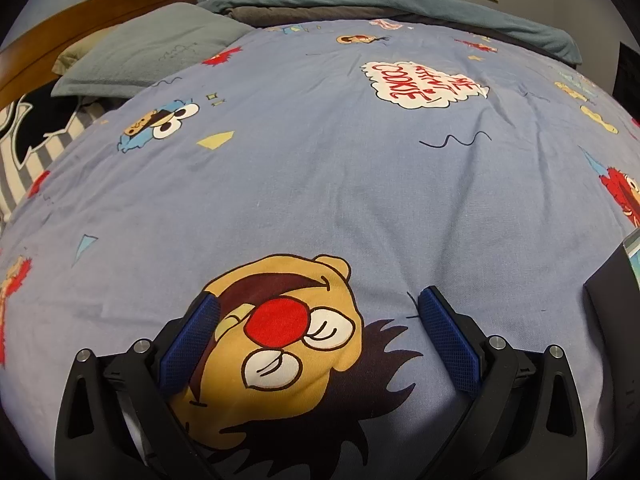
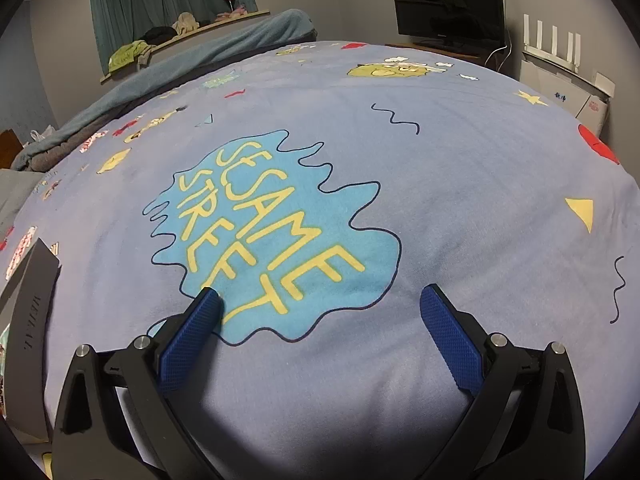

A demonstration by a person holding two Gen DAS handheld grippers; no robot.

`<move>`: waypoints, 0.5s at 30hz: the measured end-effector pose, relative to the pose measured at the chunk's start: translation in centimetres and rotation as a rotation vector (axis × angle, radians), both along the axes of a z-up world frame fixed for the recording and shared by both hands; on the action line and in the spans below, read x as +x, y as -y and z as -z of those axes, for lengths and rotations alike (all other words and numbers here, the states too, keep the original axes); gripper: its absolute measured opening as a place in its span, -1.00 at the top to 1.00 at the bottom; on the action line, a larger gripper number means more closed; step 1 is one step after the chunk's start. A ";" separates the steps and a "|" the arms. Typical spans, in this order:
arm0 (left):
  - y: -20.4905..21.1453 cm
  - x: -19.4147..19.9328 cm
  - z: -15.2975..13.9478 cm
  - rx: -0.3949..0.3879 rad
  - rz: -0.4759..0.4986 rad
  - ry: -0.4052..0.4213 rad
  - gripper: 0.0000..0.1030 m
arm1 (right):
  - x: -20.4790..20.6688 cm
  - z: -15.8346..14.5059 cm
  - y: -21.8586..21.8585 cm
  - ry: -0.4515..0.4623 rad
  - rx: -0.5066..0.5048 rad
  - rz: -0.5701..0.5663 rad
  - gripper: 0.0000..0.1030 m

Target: Organize jewelry

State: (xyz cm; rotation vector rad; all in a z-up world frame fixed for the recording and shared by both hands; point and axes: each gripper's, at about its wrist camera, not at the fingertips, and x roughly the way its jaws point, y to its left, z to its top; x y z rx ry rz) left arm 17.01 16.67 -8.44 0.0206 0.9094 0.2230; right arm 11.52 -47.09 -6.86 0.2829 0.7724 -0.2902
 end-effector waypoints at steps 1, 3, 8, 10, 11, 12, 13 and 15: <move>-0.1 0.0 0.0 -0.009 0.000 -0.002 -0.91 | 0.0 0.0 -0.1 0.000 -0.003 0.001 -0.92; -0.2 0.1 0.0 -0.019 0.000 -0.001 -0.91 | 0.0 0.0 0.0 0.005 0.002 0.000 -0.92; -0.1 -0.1 -0.2 -0.020 -0.011 -0.017 -0.91 | -0.2 0.0 0.3 0.018 0.020 -0.003 -0.92; 0.3 -1.5 -1.1 -0.040 -0.035 -0.007 -0.91 | -0.3 -0.1 0.4 0.019 0.019 -0.003 -0.92; 0.8 -2.3 -1.4 -0.042 -0.031 0.002 -0.91 | -0.4 -0.1 0.4 0.020 0.019 -0.002 -0.92; 1.6 -3.4 -2.0 -0.039 -0.020 0.017 -0.91 | -0.5 -0.2 0.3 0.019 0.017 -0.001 -0.92; 2.3 -4.4 -2.6 -0.039 -0.017 0.026 -0.91 | -0.6 -0.3 0.2 0.014 0.009 0.004 -0.92; 3.9 -6.2 -3.8 -0.081 -0.018 0.028 -0.91 | -0.7 -0.6 -0.5 -0.011 -0.021 0.013 -0.92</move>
